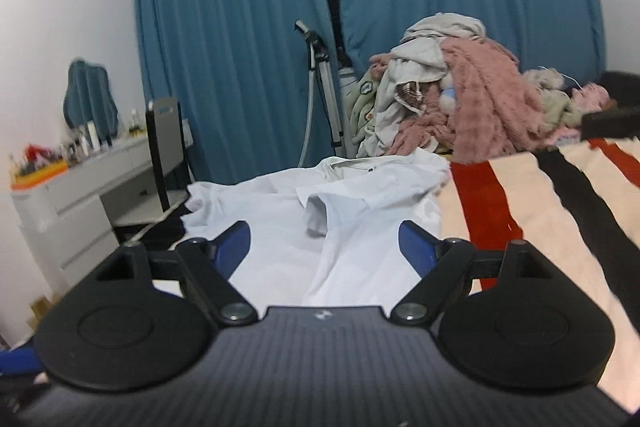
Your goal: Fold clothes
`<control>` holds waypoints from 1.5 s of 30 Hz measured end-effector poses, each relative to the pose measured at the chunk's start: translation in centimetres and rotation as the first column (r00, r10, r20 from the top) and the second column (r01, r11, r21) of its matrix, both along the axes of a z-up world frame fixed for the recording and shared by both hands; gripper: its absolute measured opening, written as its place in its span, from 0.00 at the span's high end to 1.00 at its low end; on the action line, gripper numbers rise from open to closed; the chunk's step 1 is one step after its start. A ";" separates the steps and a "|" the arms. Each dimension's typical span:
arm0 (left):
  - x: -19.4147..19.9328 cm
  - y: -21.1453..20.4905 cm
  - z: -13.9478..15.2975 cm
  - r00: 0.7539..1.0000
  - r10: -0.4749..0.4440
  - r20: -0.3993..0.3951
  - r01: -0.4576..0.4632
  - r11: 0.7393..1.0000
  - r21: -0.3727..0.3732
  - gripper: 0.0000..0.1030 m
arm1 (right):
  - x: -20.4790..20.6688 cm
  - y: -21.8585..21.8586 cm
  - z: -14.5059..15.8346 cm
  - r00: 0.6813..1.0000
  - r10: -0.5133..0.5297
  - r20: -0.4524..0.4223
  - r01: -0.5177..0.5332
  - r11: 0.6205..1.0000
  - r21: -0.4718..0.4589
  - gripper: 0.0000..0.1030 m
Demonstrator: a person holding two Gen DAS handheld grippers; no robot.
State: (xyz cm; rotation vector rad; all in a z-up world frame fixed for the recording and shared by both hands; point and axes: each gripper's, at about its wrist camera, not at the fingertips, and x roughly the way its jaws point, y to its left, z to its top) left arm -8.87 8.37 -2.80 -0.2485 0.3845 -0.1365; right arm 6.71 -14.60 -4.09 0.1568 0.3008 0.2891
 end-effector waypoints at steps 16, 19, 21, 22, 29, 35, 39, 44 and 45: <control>1.6 -1.9 -2.5 0.997 0.000 -0.079 0.002 1.000 0.021 0.14 | -7.5 -3.4 -0.7 0.996 -0.082 0.033 0.080 0.996 0.032 0.20; 2.7 -1.6 -2.7 0.995 -0.006 -0.103 0.007 1.000 0.002 0.14 | -7.4 -3.4 -0.9 0.996 -0.086 0.021 0.086 0.996 0.032 0.20; 4.0 -1.3 -2.8 0.992 -0.009 -0.126 0.007 1.000 -0.016 0.14 | -7.2 -3.4 -0.8 0.996 -0.091 0.019 0.091 0.995 0.035 0.20; 4.8 -1.1 -2.9 0.990 -0.010 -0.138 0.007 1.000 -0.024 0.14 | -7.0 -3.5 -0.8 0.995 -0.094 0.017 0.093 0.995 0.036 0.20; 12.5 -0.3 -3.8 0.965 -0.006 -0.262 -0.012 0.998 -0.066 0.14 | -5.9 -3.9 -0.9 0.994 -0.111 -0.003 0.111 0.992 0.058 0.20; 21.5 0.3 -6.2 0.930 -0.024 -0.366 -0.036 0.987 -0.155 0.14 | -4.6 -4.5 -2.8 0.985 -0.160 -0.059 0.163 0.985 0.050 0.20; 28.0 0.5 -8.1 0.927 -0.060 -0.370 -0.031 0.971 -0.236 0.14 | -3.9 -5.1 -4.4 0.946 -0.316 -0.072 0.318 0.947 0.031 0.20; 35.6 0.7 -9.2 0.959 0.016 -0.282 -0.072 0.979 -0.190 0.15 | -2.0 -6.0 -6.6 0.912 -0.397 -0.103 0.404 0.913 0.053 0.20; 37.1 0.9 -9.2 0.967 0.027 -0.255 -0.075 0.981 -0.180 0.16 | -1.4 -6.1 -7.1 0.904 -0.410 -0.120 0.418 0.907 0.048 0.20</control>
